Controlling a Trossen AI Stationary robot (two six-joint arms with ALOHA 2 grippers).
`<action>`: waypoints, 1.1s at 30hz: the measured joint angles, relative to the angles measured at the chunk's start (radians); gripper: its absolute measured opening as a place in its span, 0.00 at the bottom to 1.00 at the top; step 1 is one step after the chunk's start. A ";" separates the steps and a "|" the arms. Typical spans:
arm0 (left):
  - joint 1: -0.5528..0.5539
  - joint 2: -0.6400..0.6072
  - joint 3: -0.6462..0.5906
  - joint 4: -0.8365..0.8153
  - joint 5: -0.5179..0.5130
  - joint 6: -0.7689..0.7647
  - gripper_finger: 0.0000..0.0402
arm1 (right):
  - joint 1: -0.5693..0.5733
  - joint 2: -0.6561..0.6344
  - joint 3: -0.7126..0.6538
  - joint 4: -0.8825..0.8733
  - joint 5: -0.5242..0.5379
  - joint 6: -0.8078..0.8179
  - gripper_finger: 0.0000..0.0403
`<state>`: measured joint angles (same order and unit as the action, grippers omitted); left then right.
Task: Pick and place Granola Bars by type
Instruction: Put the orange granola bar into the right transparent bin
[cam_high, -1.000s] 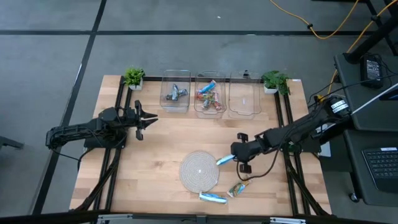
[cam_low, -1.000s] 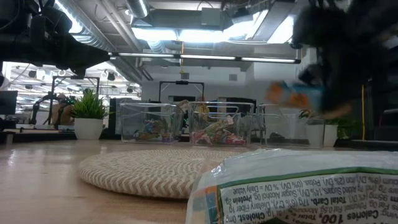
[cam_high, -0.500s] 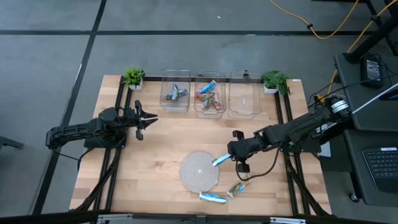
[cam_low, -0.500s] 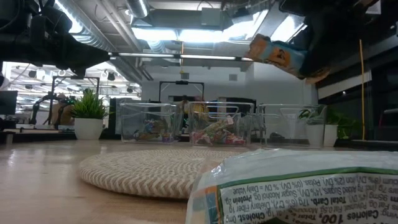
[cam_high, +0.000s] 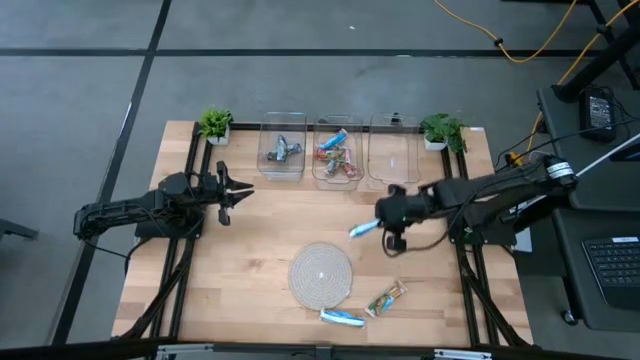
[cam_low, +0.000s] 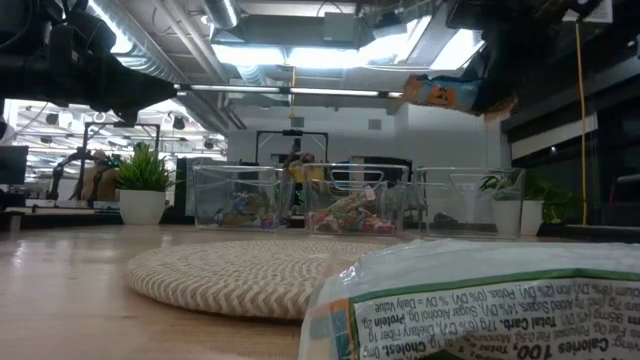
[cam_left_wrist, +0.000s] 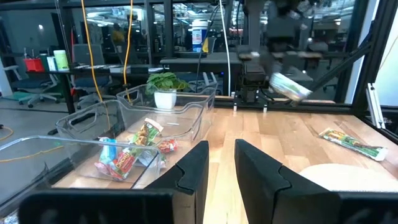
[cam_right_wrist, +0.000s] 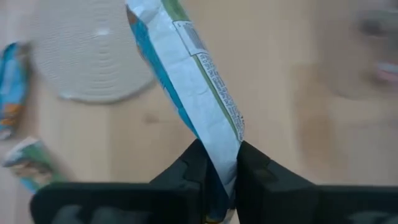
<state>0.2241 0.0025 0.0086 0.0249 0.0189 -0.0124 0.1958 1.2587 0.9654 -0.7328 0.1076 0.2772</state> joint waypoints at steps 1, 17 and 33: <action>0.000 0.000 0.000 0.000 0.000 0.000 0.18 | -0.017 -0.014 0.022 -0.047 0.018 0.003 0.13; 0.000 0.000 0.000 0.001 0.000 0.000 0.18 | -0.142 -0.114 0.152 -0.215 0.083 -0.100 0.13; 0.000 0.000 0.000 0.000 0.000 0.000 0.17 | -0.553 -0.117 0.310 -0.334 0.078 -0.263 0.09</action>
<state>0.2243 0.0025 0.0088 0.0254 0.0189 -0.0125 -0.3572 1.1419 1.2751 -1.0667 0.1856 0.0145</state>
